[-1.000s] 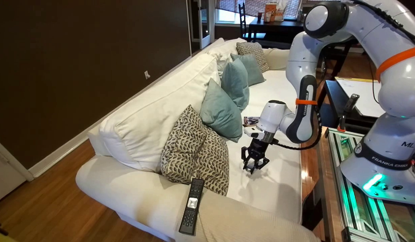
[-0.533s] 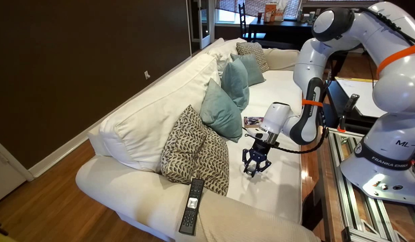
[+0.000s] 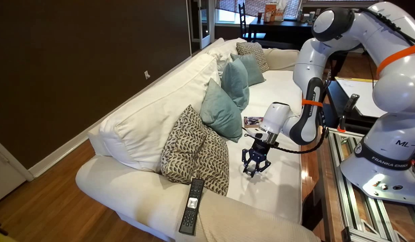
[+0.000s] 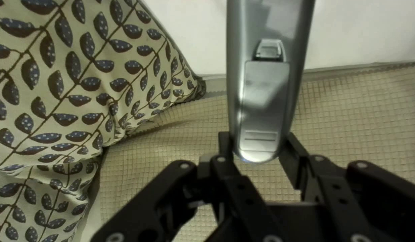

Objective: Flip the remote control over

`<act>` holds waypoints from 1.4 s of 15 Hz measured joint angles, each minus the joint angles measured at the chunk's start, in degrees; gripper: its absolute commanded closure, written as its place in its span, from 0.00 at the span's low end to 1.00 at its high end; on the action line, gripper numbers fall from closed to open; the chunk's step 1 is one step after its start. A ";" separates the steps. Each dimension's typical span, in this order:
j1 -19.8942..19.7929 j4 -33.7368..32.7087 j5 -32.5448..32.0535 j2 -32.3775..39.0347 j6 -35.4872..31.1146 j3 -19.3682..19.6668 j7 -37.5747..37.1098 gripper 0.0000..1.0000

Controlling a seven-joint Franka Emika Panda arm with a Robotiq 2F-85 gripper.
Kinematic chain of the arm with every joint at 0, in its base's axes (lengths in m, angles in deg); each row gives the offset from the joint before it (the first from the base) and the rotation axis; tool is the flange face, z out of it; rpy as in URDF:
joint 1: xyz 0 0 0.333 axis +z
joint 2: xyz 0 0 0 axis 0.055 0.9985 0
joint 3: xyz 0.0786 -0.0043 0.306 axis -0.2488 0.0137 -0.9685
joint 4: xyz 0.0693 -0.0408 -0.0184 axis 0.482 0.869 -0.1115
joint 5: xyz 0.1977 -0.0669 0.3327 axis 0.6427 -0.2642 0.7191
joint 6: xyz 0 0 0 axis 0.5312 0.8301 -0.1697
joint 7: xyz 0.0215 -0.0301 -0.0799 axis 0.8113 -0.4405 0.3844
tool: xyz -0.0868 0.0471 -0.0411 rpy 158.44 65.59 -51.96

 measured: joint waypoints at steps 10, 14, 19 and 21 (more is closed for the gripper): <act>0.00 0.00 0.00 0.00 0.00 0.00 0.00 0.60; 0.01 -0.01 0.00 0.00 0.00 -0.02 0.00 0.85; -1.85 1.36 -0.94 -0.01 -0.15 -1.26 1.02 0.85; -4.06 2.60 -2.41 -0.01 -0.16 -2.02 1.94 0.85</act>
